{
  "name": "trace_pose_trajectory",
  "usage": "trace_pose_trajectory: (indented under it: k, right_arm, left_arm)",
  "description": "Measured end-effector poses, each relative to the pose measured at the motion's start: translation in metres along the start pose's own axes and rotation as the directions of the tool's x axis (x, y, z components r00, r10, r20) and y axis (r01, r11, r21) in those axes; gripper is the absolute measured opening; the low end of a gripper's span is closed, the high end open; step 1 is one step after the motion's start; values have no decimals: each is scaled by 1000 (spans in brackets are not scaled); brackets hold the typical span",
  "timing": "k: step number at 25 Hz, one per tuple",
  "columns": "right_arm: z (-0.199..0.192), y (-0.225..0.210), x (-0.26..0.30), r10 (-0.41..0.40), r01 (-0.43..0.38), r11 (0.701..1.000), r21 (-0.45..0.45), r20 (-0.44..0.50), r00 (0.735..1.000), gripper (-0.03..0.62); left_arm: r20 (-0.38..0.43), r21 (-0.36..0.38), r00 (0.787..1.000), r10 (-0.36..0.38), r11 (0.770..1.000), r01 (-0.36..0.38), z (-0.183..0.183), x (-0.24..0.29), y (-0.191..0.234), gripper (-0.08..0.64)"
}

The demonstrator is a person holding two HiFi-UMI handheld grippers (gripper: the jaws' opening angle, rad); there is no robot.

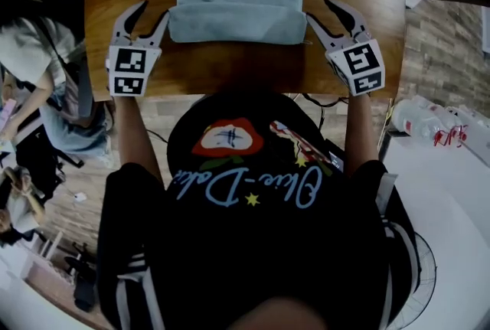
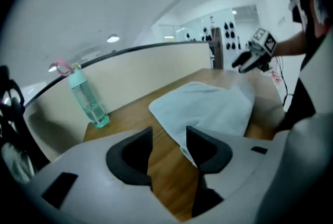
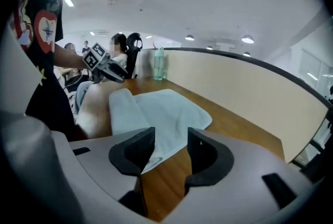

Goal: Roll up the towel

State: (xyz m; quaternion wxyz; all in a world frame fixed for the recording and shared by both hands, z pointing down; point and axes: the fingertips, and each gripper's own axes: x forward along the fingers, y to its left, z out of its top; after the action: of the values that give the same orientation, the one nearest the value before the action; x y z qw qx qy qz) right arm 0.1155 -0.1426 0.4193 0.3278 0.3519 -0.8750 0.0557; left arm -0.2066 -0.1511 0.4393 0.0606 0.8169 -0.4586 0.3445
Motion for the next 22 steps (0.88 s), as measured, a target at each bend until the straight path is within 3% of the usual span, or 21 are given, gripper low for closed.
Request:
trace_pose_trajectory:
  k: [2,4,6,8,11,14,17,19,22]
  right_arm:
    - [1,24,-6,71,-71,996,-49,9,997,176]
    - [-9,59,-4,173,-180,971,-155,-60,983,176]
    - [-27,89,3,226,-268,924,-274,-176,958,176]
    - [-44,108,10,236,-323,878,-354,-268,934,176]
    - [-59,115,22,229,-360,842,-402,-339,913,176]
    - [-65,110,31,212,-357,836,-417,-356,910,174]
    - [-69,102,38,186,-342,841,-419,-370,910,92]
    - [-72,104,40,207,-358,854,-378,-385,899,79]
    - [-69,106,34,249,-374,872,-316,-371,895,23]
  left_arm:
    - [37,21,999,3,1000,-4,4,-10,-6,196]
    - [-18,177,998,-59,982,62,-9,-14,-34,193]
    - [-113,321,984,-139,932,168,-28,-12,-69,192]
    - [-184,412,969,-166,882,229,-43,-6,-91,193]
    - [-231,486,962,-148,838,246,-53,7,-101,192]
    - [-257,542,956,-144,797,265,-54,16,-106,172]
    - [-286,583,945,-157,754,302,-53,20,-106,158]
    - [-284,582,943,-172,751,312,-53,19,-107,117]
    - [-251,526,950,-184,798,294,-51,11,-108,83]
